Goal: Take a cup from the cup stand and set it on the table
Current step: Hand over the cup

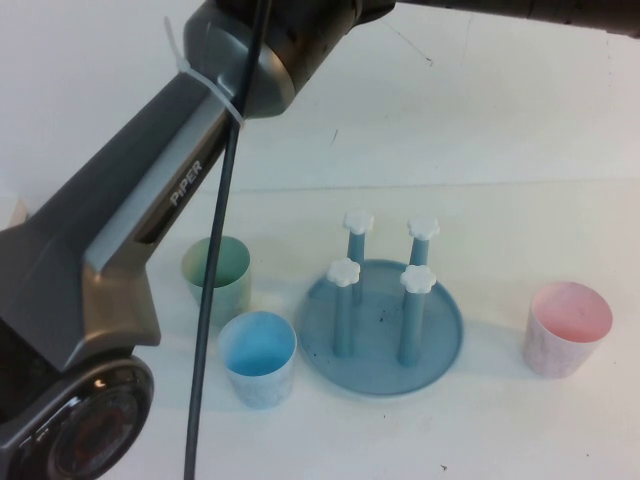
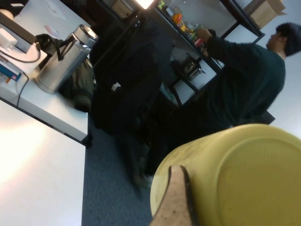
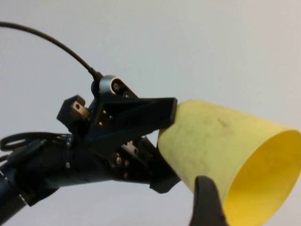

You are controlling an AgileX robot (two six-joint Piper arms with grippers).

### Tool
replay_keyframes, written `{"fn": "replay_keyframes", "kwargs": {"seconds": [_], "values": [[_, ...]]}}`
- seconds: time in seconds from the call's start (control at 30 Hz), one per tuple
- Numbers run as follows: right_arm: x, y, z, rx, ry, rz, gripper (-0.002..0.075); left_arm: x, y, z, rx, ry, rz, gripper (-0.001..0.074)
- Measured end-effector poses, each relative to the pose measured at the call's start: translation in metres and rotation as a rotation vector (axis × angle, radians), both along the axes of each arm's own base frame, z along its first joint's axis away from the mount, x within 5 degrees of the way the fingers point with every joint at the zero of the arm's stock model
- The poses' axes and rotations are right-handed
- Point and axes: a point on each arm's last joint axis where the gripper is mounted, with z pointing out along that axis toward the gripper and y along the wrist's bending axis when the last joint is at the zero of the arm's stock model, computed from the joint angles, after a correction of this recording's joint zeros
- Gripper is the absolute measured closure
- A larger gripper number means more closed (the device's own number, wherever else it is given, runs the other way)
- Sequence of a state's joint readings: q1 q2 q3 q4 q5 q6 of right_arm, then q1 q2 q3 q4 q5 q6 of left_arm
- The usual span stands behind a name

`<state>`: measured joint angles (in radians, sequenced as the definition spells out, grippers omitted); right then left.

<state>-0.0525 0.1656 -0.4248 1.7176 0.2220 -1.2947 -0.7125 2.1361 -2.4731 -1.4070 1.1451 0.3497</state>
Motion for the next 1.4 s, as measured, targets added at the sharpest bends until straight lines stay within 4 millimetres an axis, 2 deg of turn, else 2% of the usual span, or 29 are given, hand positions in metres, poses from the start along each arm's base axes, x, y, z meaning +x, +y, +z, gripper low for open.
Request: {"fn": "replay_keyframes", "kwargs": {"seconds": [0.5, 0.93, 1.1, 1.33, 1.4], "values": [[0.004, 0.001, -0.001, 0.246, 0.085, 0.117, 0.0306, -0.011, -0.001, 0.005, -0.036, 0.037, -0.083, 0.0202], [0.003, 0.005, -0.001, 0.266, 0.094, 0.167, 0.0315, -0.023, -0.010, 0.001, 0.001, 0.011, -0.121, 0.0202], [0.003, 0.004, -0.001, 0.271, 0.094, 0.155, 0.0386, -0.030, -0.016, -0.004, 0.043, -0.024, -0.129, 0.0202], [0.004, 0.002, 0.000, 0.304, 0.095, 0.144, 0.0599, -0.030, -0.017, -0.007, 0.072, -0.054, -0.118, 0.0205], [0.003, 0.001, 0.001, 0.312, 0.091, 0.146, 0.0627, -0.030, -0.017, -0.007, 0.071, -0.056, -0.118, 0.0211]]}}
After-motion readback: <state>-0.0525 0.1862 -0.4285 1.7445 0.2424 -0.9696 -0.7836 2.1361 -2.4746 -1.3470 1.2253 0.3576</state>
